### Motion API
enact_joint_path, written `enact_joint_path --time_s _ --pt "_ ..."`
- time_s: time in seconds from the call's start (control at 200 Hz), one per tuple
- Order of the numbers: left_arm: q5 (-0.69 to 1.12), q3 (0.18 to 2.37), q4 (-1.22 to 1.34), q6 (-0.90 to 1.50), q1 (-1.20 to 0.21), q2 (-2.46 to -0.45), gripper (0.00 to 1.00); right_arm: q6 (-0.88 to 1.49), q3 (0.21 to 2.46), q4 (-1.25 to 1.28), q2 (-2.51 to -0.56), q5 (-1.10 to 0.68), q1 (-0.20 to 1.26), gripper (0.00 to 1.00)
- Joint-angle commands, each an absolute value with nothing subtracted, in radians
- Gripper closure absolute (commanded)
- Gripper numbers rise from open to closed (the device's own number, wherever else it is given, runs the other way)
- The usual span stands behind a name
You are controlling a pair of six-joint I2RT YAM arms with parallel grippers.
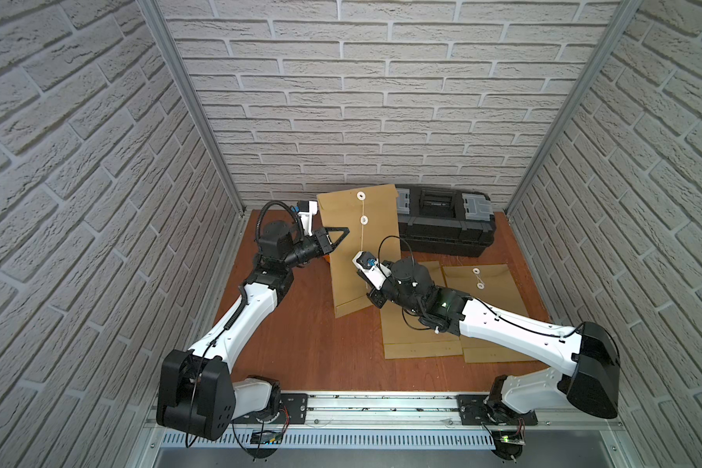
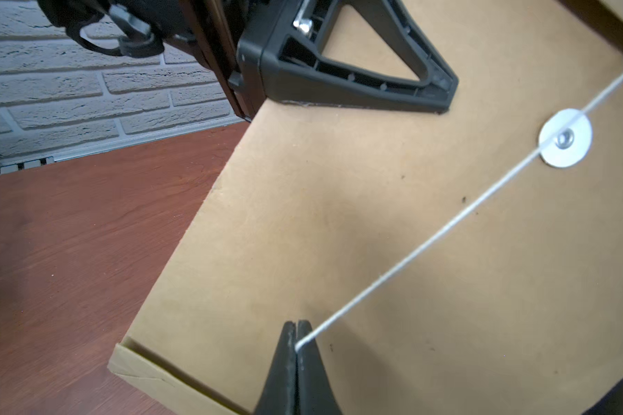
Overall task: Close the mouth of the file bag
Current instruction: Close the file bag.
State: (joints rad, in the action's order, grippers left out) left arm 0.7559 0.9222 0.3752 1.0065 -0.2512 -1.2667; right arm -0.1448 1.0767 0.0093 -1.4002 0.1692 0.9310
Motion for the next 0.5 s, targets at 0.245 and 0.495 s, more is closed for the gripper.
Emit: enact_joint_path --time_s 0.245,0.495 --pt "0.818 0.926 0.48 1.017 -0.284 -1.267 1.0 -0.187 1.177 -0.007 -1.465 0.195 0.966 0.97" --pt "0.844 0.937 0.486 1.012 -0.304 -1.27 1.0 -0.188 1.196 -0.038 -1.487 0.17 0.965 0.97"
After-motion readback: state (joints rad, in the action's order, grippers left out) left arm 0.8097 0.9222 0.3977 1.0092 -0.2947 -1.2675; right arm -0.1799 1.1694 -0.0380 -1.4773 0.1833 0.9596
